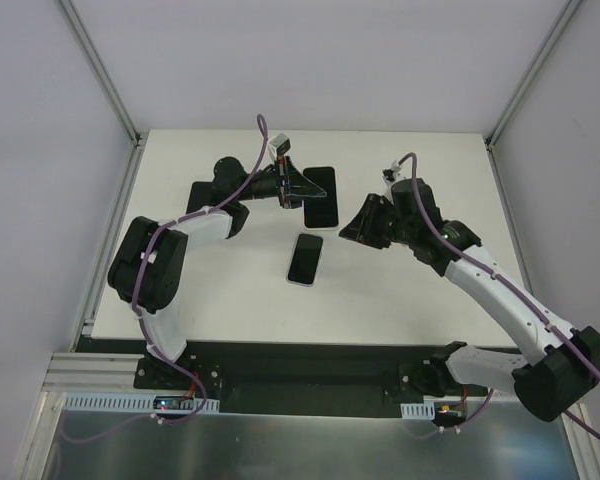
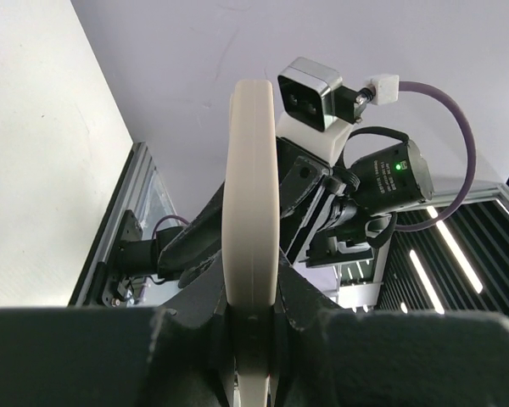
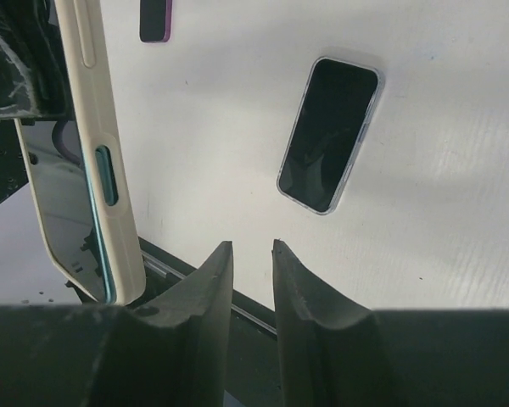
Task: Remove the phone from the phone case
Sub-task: Remove the phone case from the phone.
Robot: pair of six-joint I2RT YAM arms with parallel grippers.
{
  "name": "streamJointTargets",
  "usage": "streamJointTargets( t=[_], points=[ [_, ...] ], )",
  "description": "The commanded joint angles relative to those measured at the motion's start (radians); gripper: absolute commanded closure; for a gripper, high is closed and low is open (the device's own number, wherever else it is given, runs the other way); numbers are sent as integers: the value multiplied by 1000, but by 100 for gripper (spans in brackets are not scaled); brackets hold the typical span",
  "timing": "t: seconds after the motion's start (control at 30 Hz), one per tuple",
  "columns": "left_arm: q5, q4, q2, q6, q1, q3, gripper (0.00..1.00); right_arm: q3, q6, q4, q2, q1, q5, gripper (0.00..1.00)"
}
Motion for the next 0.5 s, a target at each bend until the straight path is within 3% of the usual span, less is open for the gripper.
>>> streamJointTargets(
  t=[0.0,0.2,0.47],
  points=[
    [-8,73,-78,12,13,-3,100,-13,13,44,-83,9,50,73],
    [-8,68,-69,18,15,-5,100,-4,6,61,-175,10,59,71],
    [-5,42,-75,32,16,0,100,14,1,96,-140,32,4,69]
  ],
)
